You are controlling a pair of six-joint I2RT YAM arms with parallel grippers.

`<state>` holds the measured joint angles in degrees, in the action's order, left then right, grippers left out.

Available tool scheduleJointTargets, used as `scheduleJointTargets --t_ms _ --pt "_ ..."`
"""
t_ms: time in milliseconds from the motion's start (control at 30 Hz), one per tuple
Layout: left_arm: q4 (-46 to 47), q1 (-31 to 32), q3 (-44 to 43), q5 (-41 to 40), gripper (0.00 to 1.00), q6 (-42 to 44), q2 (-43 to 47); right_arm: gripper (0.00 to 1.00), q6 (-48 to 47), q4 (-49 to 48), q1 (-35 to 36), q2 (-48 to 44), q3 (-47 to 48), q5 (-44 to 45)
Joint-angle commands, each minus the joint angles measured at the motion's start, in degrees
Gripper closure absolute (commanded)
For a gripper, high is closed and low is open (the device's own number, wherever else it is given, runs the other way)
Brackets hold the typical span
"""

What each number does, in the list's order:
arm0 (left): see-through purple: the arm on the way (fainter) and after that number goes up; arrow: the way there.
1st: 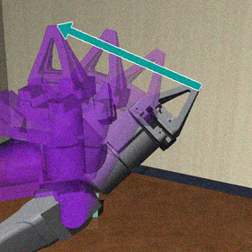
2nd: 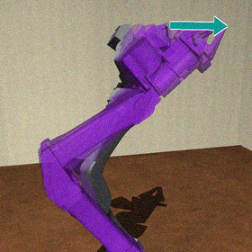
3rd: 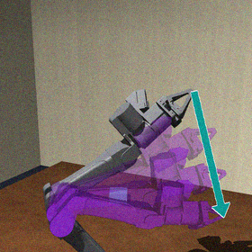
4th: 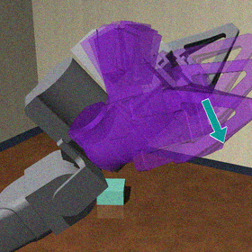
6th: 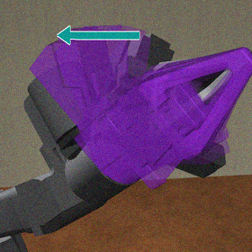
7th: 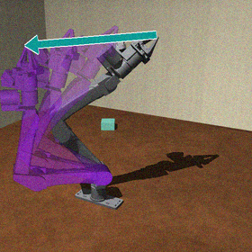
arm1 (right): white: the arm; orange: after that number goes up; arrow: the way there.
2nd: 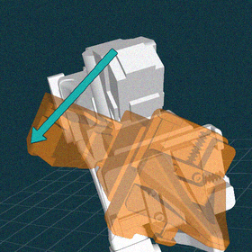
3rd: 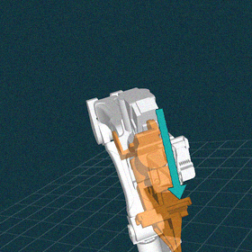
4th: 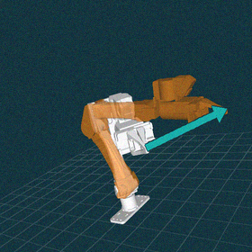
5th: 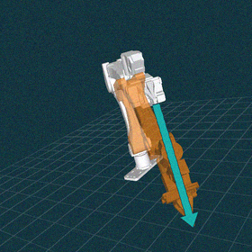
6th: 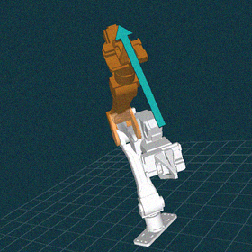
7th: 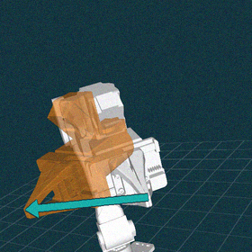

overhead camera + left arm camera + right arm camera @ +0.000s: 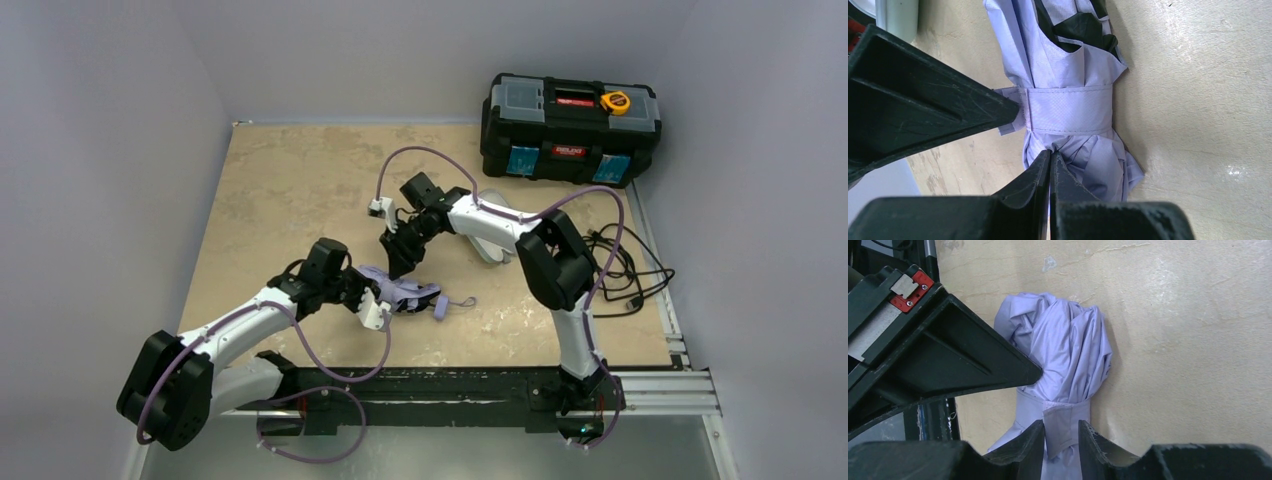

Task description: Open the umbrella

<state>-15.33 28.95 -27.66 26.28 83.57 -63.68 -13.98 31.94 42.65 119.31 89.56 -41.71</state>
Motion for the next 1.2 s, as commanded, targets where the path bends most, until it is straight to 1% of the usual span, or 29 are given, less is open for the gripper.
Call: scheduleJointTargets --t_ms 0,67,100,233,333,467,500,567,667,733,800,900,1067,1167 --pt "-7.95 0.10 0.54 0.79 1.00 -0.47 -0.94 0.73 -0.61 1.43 -0.48 0.34 2.63 -1.54" --pt "-7.96 0.05 0.38 0.74 1.00 -0.51 -0.95 0.78 -0.65 1.44 -0.55 0.83 2.66 -1.21" --pt "-8.03 0.06 0.41 0.73 1.00 -0.56 -0.92 0.78 -0.69 1.64 -0.55 1.03 2.83 -1.00" --pt "-8.15 0.05 0.30 0.52 1.00 -0.87 -0.99 0.74 -0.30 1.20 -0.22 1.15 2.65 0.49" --pt "-8.06 0.10 0.30 0.67 1.00 -1.01 -0.90 0.74 -0.04 -0.45 0.68 0.49 1.74 2.94" --pt "-8.02 0.07 0.24 0.62 1.00 -1.15 -0.92 0.82 0.77 -2.90 1.63 -0.17 0.12 5.97" --pt "-7.99 0.03 0.28 0.66 1.00 -1.19 -0.89 0.86 0.87 -3.35 1.81 -0.18 0.04 6.29" --pt "-7.88 -0.02 0.52 0.62 1.00 -1.09 -0.92 1.00 0.82 -4.13 2.35 -0.36 -0.39 7.21" --pt "-7.50 0.04 1.20 0.55 1.00 -0.47 -0.85 1.00 1.51 -5.90 3.66 -0.69 -1.65 13.78" --pt "-7.92 0.05 2.40 0.80 1.00 2.19 0.12 1.00 2.87 -8.12 3.67 -1.42 -3.20 17.81" --pt "-7.88 0.08 4.52 1.73 1.00 5.33 1.98 1.00 2.28 -9.13 3.59 -1.62 -4.17 23.98" --pt "-9.08 0.05 5.80 2.17 1.00 7.55 2.50 1.00 1.90 -9.88 2.83 -0.52 -3.79 29.14" --pt "-9.12 0.05 6.85 1.87 1.00 8.93 2.19 1.00 -0.76 -10.26 2.70 1.85 -2.87 34.84" --pt "-9.29 0.05 7.36 1.77 1.00 9.97 2.32 1.00 -1.60 -9.88 2.71 2.32 -2.86 34.59"
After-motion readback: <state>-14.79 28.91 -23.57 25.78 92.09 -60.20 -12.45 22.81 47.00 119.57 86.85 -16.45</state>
